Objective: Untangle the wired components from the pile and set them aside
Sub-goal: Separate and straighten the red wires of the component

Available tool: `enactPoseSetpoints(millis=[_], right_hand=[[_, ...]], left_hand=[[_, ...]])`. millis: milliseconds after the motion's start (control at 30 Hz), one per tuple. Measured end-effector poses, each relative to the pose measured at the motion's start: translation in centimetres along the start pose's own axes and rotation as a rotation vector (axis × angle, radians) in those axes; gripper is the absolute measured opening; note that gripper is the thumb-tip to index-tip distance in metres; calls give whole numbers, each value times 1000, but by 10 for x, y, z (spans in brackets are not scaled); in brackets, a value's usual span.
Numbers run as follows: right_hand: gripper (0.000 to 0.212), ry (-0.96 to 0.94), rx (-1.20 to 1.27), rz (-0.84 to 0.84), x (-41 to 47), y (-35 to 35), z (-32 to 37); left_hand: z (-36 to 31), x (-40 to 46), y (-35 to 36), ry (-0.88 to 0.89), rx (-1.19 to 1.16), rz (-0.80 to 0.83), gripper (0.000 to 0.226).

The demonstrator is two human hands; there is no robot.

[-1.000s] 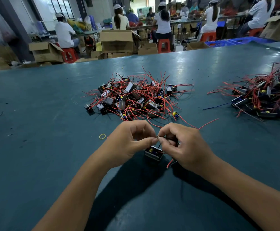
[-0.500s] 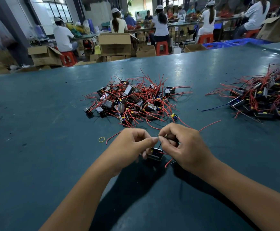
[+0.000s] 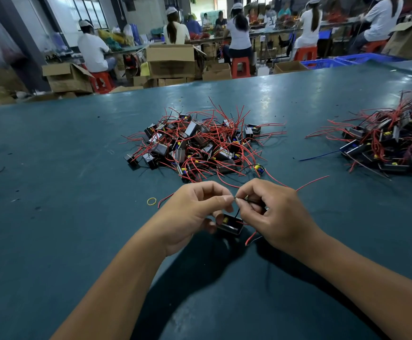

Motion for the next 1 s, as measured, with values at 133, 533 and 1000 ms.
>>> enactPoseSetpoints(millis=[133,533,1000], right_hand=[[4,24,12,16,1,0,-1],[6,253,307,61,5,3,-17],[9,61,106,61,1,1,2]], left_hand=[[-10,3,-4,185,136,8,3],[-45,-7,16,956,1049,25,7],[8,5,7,-11,-13,36,25]])
Point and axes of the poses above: each hand's wrist, its own x-axis towards the middle knuckle, its own y-axis out of the palm, z = x × y, the point moved 7 cm from there along x, towards the middle knuckle, and after that the axes turned 13 degrees about y, right-handed, at the moved point
